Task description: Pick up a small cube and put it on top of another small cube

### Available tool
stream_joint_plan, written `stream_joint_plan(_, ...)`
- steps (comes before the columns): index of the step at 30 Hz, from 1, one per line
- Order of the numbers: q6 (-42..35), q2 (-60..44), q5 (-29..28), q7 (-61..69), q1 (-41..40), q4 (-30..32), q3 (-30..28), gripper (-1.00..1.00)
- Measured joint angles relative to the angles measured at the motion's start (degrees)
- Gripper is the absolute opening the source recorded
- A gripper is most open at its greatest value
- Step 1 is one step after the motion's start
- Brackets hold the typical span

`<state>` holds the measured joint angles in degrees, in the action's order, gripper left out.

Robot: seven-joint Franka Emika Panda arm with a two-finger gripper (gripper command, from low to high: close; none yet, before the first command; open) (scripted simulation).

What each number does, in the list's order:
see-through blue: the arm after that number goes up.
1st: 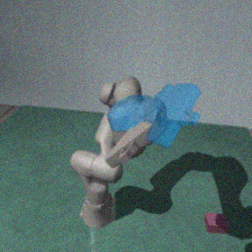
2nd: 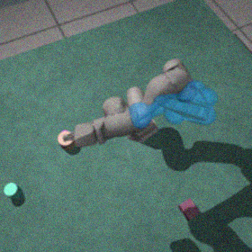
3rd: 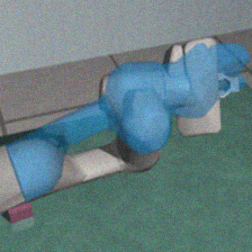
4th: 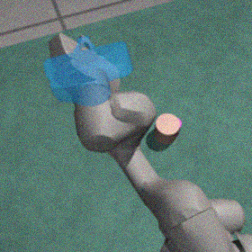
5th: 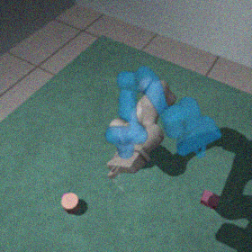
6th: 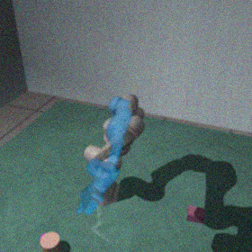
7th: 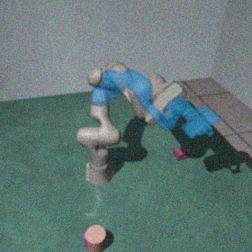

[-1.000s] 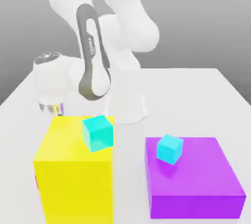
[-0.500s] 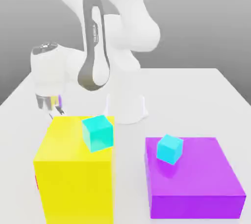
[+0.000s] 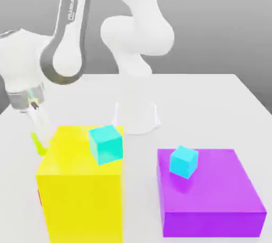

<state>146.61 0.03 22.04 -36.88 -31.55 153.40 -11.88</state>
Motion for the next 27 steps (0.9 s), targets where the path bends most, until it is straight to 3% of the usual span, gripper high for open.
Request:
stream_joint_plan(15, -27.3, -6.7, 17.0, 23.6, 1.7, -27.8, 4.0, -1.0)
stream_joint_plan(21, -31.9, -5.6, 12.8, 27.7, 14.8, -30.5, 11.7, -1.0)
stream_joint_plan(27, -30.6, -0.6, 7.6, 22.1, 24.9, -25.3, 16.6, -1.0)
